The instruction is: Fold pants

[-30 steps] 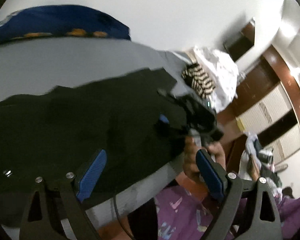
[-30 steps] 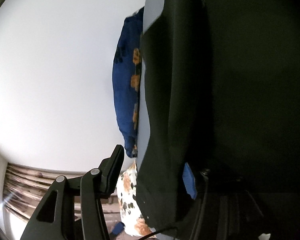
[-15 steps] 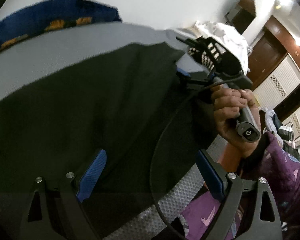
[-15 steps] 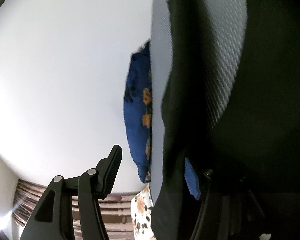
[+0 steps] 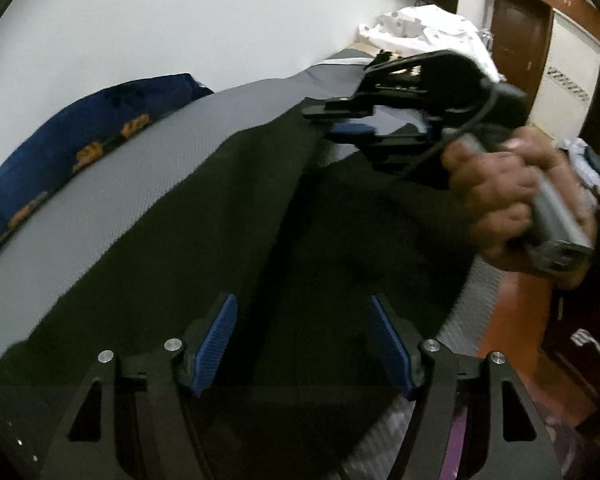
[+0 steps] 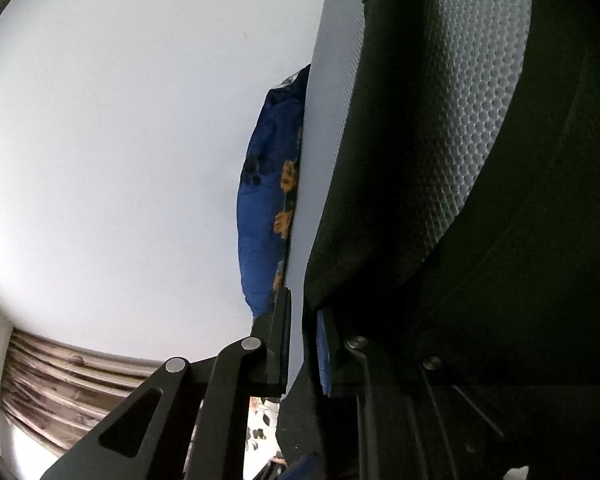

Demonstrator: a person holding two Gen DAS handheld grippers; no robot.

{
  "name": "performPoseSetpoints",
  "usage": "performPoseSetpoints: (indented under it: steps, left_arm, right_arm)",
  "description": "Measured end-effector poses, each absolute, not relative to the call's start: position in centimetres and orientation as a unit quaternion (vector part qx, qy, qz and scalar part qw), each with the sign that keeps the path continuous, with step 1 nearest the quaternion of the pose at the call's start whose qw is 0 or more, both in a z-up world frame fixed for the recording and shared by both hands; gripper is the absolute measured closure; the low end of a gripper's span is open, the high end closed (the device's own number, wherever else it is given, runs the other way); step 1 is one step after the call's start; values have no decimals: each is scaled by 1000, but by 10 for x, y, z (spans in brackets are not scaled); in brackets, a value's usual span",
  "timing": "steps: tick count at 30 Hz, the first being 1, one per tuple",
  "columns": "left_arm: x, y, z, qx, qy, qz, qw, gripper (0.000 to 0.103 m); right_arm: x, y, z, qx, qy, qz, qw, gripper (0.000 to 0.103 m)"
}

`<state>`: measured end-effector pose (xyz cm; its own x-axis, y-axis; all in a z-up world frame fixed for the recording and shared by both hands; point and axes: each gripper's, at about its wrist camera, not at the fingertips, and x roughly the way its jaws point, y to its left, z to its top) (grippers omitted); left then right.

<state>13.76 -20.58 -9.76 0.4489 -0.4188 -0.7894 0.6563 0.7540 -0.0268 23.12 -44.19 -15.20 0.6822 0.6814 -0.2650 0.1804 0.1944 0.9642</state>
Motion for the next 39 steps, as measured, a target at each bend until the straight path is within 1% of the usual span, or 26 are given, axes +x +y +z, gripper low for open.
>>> performPoseSetpoints:
  steps: [3, 5, 7, 8, 9, 10, 12, 15, 20, 21, 25, 26, 27, 28, 29, 32, 37, 39]
  left_arm:
    - [155, -213, -104, 126, 426, -316, 838, 35]
    - [165, -218, -110, 116, 439, -316, 833, 35]
    - [173, -221, -116, 108, 448, -318, 829, 37]
    - [176, -222, -118, 106, 448, -314, 831, 46]
    - [180, -222, -120, 103, 451, -311, 831, 60]
    - [183, -221, -122, 95, 456, -308, 829, 65]
    - [190, -215, -124, 68, 464, -304, 829, 84]
    - [201, -201, -127, 23, 475, -305, 825, 95]
    - [198, -198, -119, 17, 464, -306, 831, 97]
    - [197, -196, -115, 9, 458, -307, 834, 97]
    - [195, -190, -107, -10, 449, -309, 838, 97]
    - [196, -188, -106, -19, 451, -309, 837, 97]
    - [197, -187, -106, -23, 453, -310, 836, 97]
    - [197, -186, -104, -29, 453, -312, 834, 97]
    - [197, -186, -102, -30, 451, -313, 835, 97]
    - [195, -186, -99, -30, 449, -317, 835, 97]
    - [194, -183, -98, -32, 453, -316, 833, 97]
    - [194, -182, -99, -33, 454, -316, 832, 97]
  right_arm:
    - [232, -443, -150, 609, 370, 172, 680, 93]
    - [235, -443, -149, 610, 374, 170, 677, 94]
    - [234, -443, -148, 617, 372, 173, 671, 94]
    - [233, -444, -146, 617, 372, 175, 670, 94]
    - [233, -444, -145, 617, 373, 175, 670, 94]
    - [233, -444, -145, 619, 368, 173, 672, 94]
    - [234, -443, -143, 612, 373, 174, 675, 94]
    - [237, -444, -146, 610, 377, 175, 675, 94]
    - [233, -448, -146, 610, 374, 180, 675, 94]
    - [234, -449, -147, 612, 374, 177, 674, 93]
    - [228, -463, -163, 643, 363, 173, 651, 91]
    - [228, -466, -167, 649, 359, 169, 649, 87]
    - [228, -469, -173, 663, 353, 170, 638, 79]
    - [228, -471, -180, 680, 344, 172, 624, 75]
    - [227, -474, -186, 699, 330, 172, 610, 69]
    - [227, -488, -199, 737, 280, 147, 597, 60]
    - [236, -513, -206, 760, 217, 122, 600, 59]
    - [241, -522, -206, 765, 209, 132, 594, 59]
